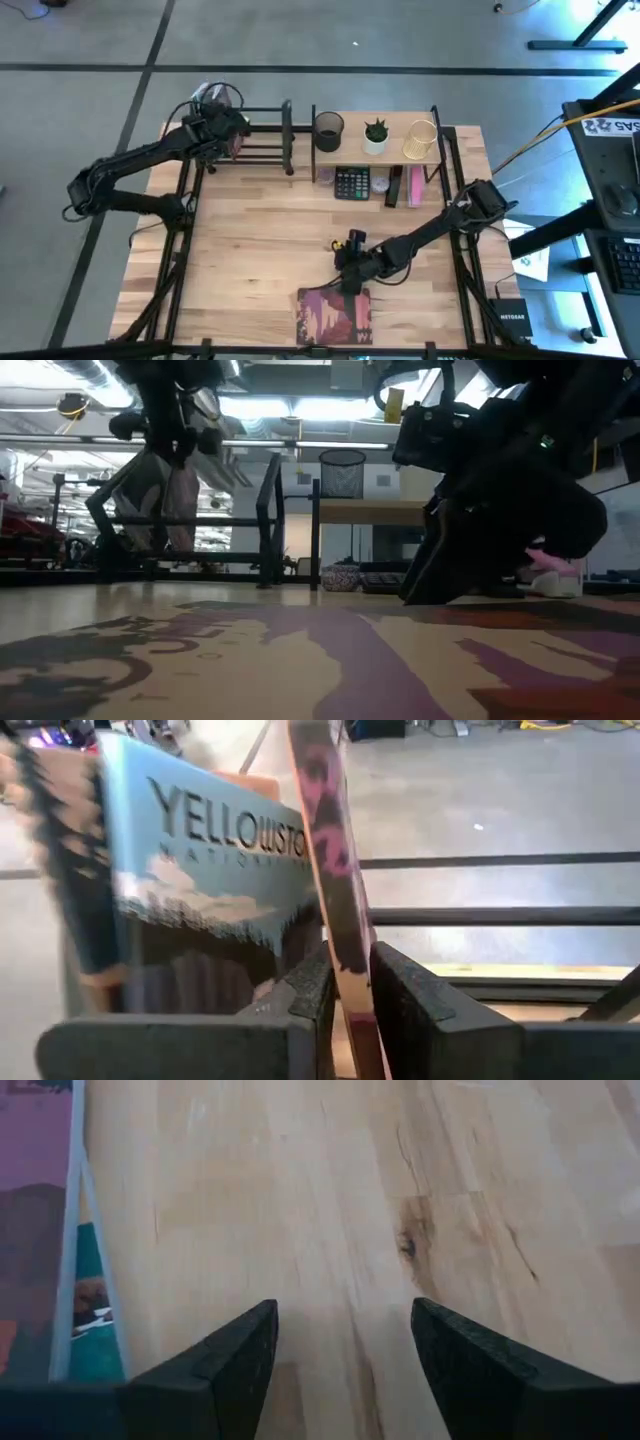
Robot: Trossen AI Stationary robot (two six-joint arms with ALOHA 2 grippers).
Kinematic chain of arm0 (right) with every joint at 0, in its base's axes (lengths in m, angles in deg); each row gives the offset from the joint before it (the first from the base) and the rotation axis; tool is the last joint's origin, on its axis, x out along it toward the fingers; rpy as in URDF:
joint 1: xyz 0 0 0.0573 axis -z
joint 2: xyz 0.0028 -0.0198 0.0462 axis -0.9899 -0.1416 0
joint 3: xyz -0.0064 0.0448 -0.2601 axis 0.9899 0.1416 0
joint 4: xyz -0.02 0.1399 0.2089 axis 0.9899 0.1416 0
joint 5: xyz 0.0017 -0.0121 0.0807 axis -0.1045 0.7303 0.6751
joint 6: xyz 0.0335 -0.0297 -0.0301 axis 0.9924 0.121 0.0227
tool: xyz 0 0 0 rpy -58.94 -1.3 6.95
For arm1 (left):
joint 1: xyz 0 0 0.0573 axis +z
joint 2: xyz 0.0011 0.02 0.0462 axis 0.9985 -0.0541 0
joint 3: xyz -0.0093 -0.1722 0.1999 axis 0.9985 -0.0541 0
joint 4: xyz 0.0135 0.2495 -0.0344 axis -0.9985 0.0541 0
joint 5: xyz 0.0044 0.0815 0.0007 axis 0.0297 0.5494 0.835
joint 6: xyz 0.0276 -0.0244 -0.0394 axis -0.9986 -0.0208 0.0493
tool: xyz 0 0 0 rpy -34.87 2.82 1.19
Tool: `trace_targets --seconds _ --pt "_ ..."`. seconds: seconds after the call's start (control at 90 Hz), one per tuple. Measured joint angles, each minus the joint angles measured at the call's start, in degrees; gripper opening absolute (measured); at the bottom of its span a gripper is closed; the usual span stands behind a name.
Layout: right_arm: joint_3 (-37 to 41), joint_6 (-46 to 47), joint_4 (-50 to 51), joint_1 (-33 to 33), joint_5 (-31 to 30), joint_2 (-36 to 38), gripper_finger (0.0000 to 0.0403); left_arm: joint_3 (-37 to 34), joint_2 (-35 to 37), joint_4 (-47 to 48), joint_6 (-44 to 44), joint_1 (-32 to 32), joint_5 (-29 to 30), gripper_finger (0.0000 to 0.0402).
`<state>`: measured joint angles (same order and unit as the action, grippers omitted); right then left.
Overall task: Stock shelves
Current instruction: Put the red book on the book shelf
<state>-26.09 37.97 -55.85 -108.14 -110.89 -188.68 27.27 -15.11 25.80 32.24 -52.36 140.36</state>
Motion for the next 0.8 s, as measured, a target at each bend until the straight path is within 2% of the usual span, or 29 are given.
trace_targets --seconds 0.3,0.522,0.644,0.8 --pt "0.0 0.0 0.0 0.0 -0.1 0.0 0.0218 4.2 6.8 3.2 -4.1 -1.4 2.1 0.0047" --pt "0.0 -0.1 0.0 0.0 -0.2 0.0 0.0218 9.8 9.4 2.5 -10.3 -8.6 5.5 0.0027" --pt "0.0 -0.8 -0.1 0.0 -0.2 0.0 0.0218 10.2 7.7 -1.6 -13.8 -15.6 4.5 0.0010" --pt "0.0 -1.5 -1.2 0.0 -0.2 0.0 0.0218 10.2 -0.3 -1.4 -12.3 -22.3 2.6 0.0001"
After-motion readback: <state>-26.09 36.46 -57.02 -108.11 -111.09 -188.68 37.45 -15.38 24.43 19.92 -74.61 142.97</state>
